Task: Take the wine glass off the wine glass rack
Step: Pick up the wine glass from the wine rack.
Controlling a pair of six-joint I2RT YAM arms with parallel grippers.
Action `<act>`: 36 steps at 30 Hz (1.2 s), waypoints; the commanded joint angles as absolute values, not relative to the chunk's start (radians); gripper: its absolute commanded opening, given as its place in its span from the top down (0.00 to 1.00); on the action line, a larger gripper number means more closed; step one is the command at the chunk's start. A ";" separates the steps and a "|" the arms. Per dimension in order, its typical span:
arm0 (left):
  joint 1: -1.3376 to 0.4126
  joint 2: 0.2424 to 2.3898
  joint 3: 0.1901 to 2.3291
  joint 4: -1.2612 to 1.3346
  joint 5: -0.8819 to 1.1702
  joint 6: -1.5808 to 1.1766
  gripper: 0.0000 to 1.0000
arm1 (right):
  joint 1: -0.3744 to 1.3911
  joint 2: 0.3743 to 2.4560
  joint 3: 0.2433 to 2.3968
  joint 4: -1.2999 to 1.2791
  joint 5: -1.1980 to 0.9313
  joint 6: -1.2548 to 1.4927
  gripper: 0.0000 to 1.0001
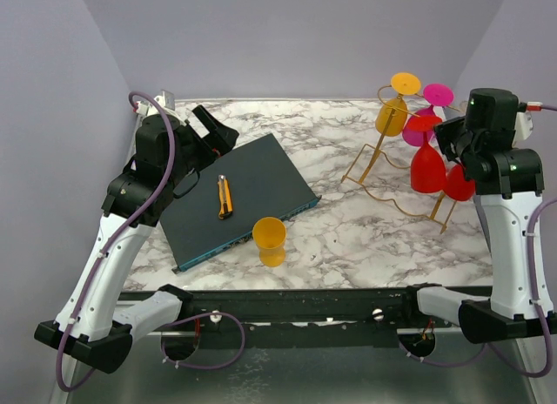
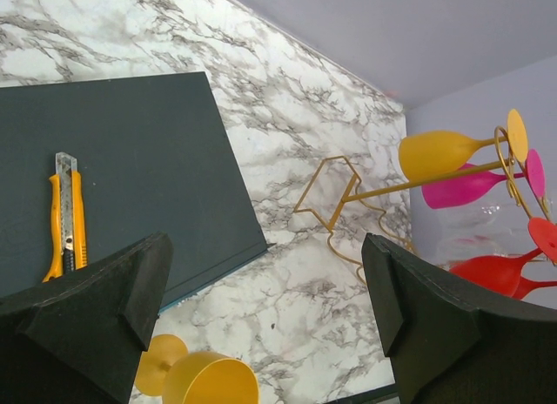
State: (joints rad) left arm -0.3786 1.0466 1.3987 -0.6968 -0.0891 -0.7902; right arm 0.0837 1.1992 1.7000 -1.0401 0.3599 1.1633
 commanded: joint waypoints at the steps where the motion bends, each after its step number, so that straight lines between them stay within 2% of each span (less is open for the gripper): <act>1: -0.372 1.045 1.419 -0.680 -0.049 -0.801 0.01 | 0.078 1.171 1.689 -1.047 0.362 1.181 1.00; 21: -0.372 1.050 1.372 -0.609 0.136 -0.899 0.01 | 0.078 1.087 1.656 -1.048 0.195 1.115 1.00; 30: -0.372 1.055 1.292 -0.464 0.314 -1.032 0.03 | 0.078 1.073 1.626 -1.003 0.009 1.045 1.00; 36: -0.420 1.083 1.230 -0.306 0.397 -1.154 0.04 | 0.078 1.099 1.572 -0.882 -0.253 1.017 1.00</act>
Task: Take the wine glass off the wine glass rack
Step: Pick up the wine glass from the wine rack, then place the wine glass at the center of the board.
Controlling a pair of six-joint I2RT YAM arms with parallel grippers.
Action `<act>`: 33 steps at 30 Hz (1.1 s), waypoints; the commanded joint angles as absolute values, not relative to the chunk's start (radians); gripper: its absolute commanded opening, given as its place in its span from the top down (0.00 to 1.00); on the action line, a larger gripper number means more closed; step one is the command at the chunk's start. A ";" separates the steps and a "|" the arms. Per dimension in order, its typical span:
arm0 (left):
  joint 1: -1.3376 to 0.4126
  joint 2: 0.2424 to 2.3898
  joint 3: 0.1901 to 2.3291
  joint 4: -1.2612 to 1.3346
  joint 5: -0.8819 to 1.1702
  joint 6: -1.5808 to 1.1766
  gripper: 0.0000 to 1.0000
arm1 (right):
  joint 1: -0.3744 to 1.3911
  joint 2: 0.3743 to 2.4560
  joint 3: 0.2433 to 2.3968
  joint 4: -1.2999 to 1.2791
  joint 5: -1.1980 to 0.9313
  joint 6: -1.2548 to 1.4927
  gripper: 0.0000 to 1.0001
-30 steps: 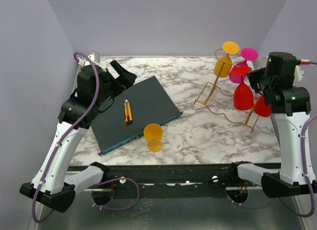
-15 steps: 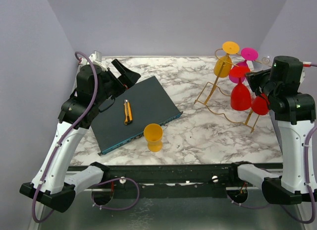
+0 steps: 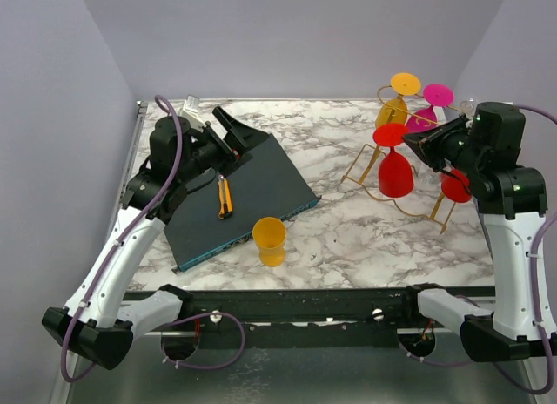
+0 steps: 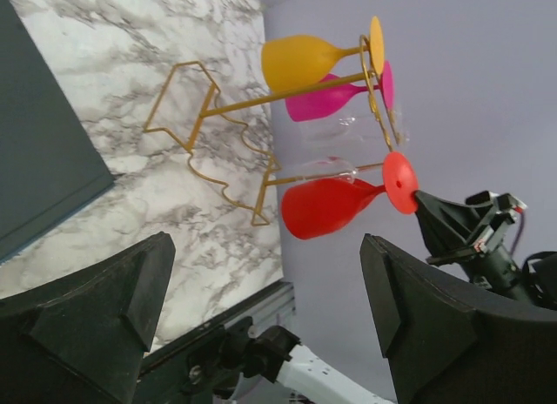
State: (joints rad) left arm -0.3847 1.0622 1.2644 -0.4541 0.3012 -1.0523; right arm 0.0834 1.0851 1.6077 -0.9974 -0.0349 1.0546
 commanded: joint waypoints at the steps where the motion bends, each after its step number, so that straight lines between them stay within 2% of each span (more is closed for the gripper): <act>1: -0.435 1.093 1.223 -0.284 0.398 -1.172 0.05 | 0.078 1.103 1.560 -0.854 -0.290 1.021 0.99; 5: -0.499 1.134 1.195 -0.176 0.402 -1.252 0.06 | 0.106 1.119 1.524 -0.744 -0.390 1.045 0.99; 12: -0.545 1.199 1.171 -0.010 0.399 -1.372 0.11 | 0.366 1.196 1.562 -0.677 -0.246 1.074 0.99; 16: -0.544 1.200 1.147 0.065 0.392 -1.423 0.17 | 0.402 1.216 1.540 -0.629 -0.254 1.088 1.00; 25: -0.545 1.218 1.119 0.108 0.406 -1.464 0.33 | 0.475 1.240 1.514 -0.559 -0.262 1.097 1.00; 33: -0.544 1.215 1.110 0.129 0.423 -1.485 0.53 | 0.506 1.264 1.525 -0.557 -0.257 1.078 1.00</act>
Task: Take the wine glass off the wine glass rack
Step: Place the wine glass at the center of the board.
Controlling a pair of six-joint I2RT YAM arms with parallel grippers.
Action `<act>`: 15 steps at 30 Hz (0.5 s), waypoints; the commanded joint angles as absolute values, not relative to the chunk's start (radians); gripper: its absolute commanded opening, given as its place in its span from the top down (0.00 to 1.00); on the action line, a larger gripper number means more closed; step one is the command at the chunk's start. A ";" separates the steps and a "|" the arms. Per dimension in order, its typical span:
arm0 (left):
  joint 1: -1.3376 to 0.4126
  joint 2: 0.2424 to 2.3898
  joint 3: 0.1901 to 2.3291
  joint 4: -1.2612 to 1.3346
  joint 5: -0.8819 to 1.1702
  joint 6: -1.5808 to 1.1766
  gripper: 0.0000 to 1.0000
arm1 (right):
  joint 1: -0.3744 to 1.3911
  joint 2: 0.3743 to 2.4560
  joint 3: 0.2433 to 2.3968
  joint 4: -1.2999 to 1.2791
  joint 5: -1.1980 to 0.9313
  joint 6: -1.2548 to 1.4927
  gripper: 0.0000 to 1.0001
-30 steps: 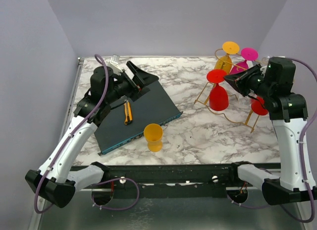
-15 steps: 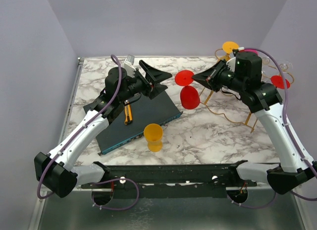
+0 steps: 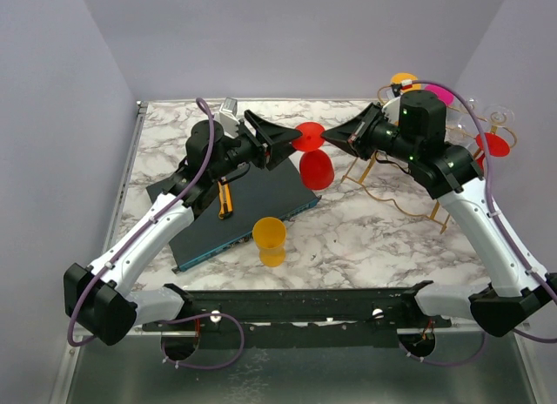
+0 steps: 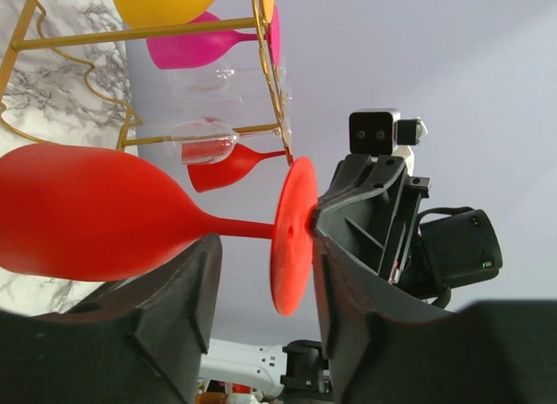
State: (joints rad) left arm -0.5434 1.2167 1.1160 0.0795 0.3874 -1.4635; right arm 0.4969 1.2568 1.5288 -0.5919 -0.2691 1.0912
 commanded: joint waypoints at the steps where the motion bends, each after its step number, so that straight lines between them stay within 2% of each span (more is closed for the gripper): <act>1: -0.545 1.214 1.110 0.131 0.427 -1.485 0.55 | 0.507 1.267 1.529 -0.560 -0.258 1.073 0.99; 10: -0.545 1.216 1.100 0.149 0.458 -1.502 0.72 | 0.512 1.270 1.533 -0.573 -0.257 1.043 1.00; 15: -0.545 1.216 1.097 0.158 0.478 -1.494 0.91 | 0.512 1.265 1.526 -0.577 -0.260 1.032 0.99</act>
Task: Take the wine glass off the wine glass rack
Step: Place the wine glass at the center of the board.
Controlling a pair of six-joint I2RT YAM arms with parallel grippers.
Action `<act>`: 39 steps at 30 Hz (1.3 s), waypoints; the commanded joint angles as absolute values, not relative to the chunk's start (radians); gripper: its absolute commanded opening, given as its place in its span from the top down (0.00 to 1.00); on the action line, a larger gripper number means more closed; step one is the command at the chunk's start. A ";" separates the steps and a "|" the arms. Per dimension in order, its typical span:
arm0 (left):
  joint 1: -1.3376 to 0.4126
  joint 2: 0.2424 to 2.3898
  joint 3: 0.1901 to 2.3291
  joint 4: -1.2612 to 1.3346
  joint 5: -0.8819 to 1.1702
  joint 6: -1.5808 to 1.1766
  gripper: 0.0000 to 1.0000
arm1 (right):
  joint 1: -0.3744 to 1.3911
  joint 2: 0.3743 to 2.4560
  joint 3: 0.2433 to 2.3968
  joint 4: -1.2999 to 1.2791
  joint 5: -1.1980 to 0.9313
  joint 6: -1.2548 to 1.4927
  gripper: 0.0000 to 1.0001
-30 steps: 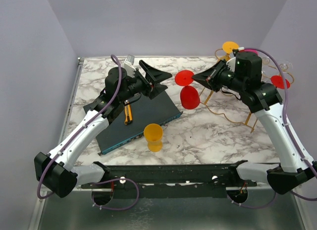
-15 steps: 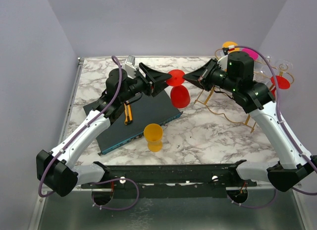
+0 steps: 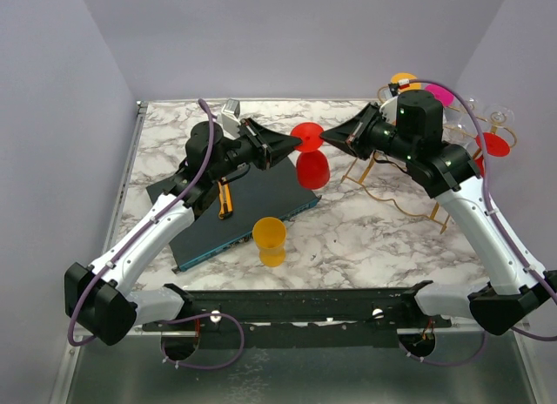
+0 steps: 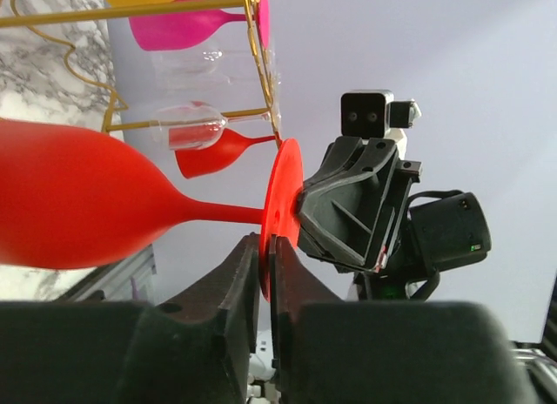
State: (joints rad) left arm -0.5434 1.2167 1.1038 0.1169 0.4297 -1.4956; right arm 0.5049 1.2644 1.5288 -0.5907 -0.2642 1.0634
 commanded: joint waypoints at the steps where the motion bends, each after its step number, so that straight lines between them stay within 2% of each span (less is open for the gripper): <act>1: -0.546 1.216 1.097 0.158 0.483 -1.486 0.96 | 0.511 1.262 1.525 -0.580 -0.258 1.027 0.99; 2: -0.545 1.215 1.097 0.158 0.490 -1.474 1.00 | 0.512 1.259 1.524 -0.586 -0.254 1.019 0.96; 3: -0.545 1.212 1.099 0.157 0.495 -1.456 1.00 | 0.512 1.255 1.527 -0.595 -0.246 1.010 0.87; 4: -0.544 1.211 1.103 0.152 0.502 -1.431 1.00 | 0.512 1.250 1.531 -0.609 -0.234 0.999 0.73; 6: -0.545 1.203 1.112 0.148 0.517 -1.385 1.00 | 0.512 1.233 1.541 -0.626 -0.213 0.968 0.54; 8: -0.545 1.195 1.131 0.136 0.538 -1.315 1.00 | 0.512 1.207 1.553 -0.643 -0.196 0.933 0.40; 13: -0.541 1.184 1.224 0.073 0.641 -1.025 1.00 | 0.512 1.152 1.605 -0.688 -0.165 0.798 0.21; 17: -0.559 1.129 1.249 0.032 0.686 -0.750 1.00 | 0.512 1.142 1.667 -0.769 -0.141 0.718 0.17; 21: -0.648 1.045 1.257 -0.101 0.561 -0.405 1.00 | 0.512 1.157 1.729 -0.838 -0.134 0.705 0.16; 26: -0.800 0.963 1.201 -0.102 0.429 -0.091 1.00 | 0.512 1.192 1.794 -0.882 -0.175 0.671 0.16; 33: -1.079 0.943 1.182 -0.195 0.031 0.295 1.00 | 0.512 1.254 1.917 -0.968 -0.176 0.638 0.16; 37: -1.309 0.975 1.141 -0.182 -0.346 0.568 1.00 | 0.512 1.295 1.991 -1.023 -0.159 0.625 0.15; 39: -1.414 0.997 1.075 -0.090 -0.536 0.749 1.00 | 0.512 1.306 2.018 -1.044 -0.157 0.627 0.15</act>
State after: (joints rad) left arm -1.2392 0.9585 1.1637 -0.1673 -0.0563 0.3191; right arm 0.5049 1.2842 1.9556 -0.9615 -0.1680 0.6552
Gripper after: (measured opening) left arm 0.025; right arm 0.843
